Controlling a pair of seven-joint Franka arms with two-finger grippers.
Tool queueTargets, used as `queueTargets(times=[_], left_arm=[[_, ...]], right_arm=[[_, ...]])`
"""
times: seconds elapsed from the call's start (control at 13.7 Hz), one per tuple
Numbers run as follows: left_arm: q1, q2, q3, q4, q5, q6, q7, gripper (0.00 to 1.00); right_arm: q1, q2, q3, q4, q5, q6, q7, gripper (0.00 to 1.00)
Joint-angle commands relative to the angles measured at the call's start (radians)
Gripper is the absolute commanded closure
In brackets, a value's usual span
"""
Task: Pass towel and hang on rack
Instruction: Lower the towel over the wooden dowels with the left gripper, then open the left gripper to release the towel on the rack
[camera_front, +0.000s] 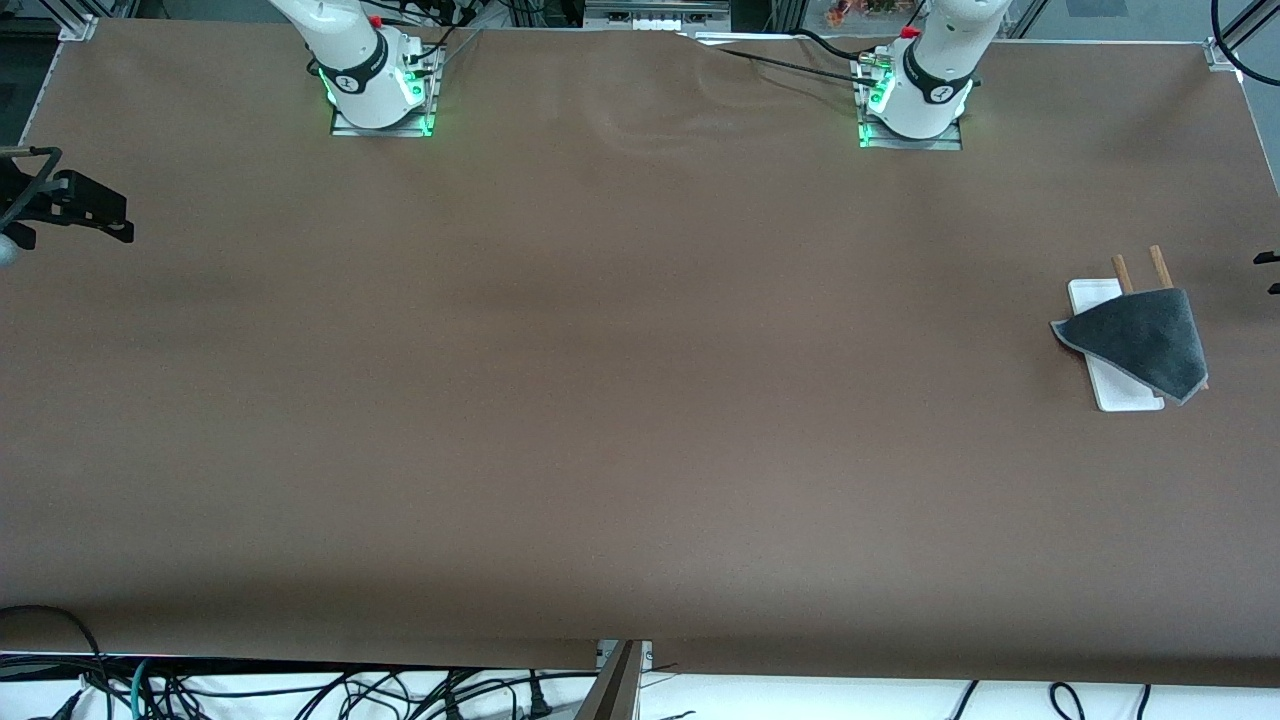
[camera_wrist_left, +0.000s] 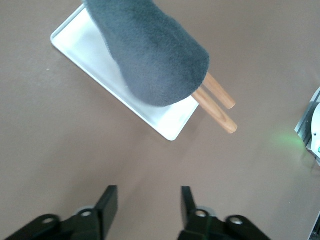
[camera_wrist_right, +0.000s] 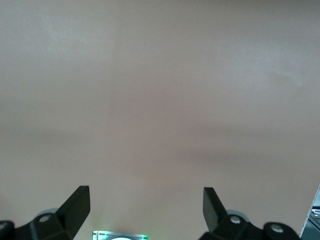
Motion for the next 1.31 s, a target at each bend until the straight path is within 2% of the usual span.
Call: queueTargets(times=[0.0, 0.22, 0.36, 0.51, 0.95, 1.17, 1.24], left_arm=[[-0.001, 0.014, -0.005, 0.06, 0.019, -0.011, -0.022, 0.0], [-0.027, -0.003, -0.023, 0.085, 0.013, -0.021, -0.144, 0.0], [-0.08, -0.044, -0.026, 0.092, 0.011, -0.048, -0.268, 0.0], [-0.122, -0.099, -0.058, 0.092, 0.013, -0.097, -0.434, 0.0], [-0.133, -0.233, -0.278, 0.077, 0.016, -0.249, -0.966, 0.0], [-0.144, -0.253, -0.4, 0.069, 0.033, -0.275, -1.198, 0.0], [-0.157, -0.254, -0.416, 0.066, 0.034, -0.28, -1.237, 0.0]], right_arm=[[-0.005, -0.008, 0.001, 0.002, 0.018, -0.005, -0.011, 0.0], [-0.009, -0.008, 0.001, 0.002, 0.02, -0.005, -0.013, 0.0], [-0.009, -0.006, 0.001, 0.002, 0.02, -0.004, -0.013, 0.0], [-0.009, -0.006, 0.001, 0.002, 0.02, -0.004, -0.013, 0.0], [-0.009, -0.006, 0.001, 0.002, 0.018, -0.001, -0.008, 0.0], [-0.01, -0.006, -0.001, 0.002, 0.018, -0.001, -0.011, 0.0], [-0.01, -0.006, -0.001, 0.002, 0.018, -0.001, -0.011, 0.0]])
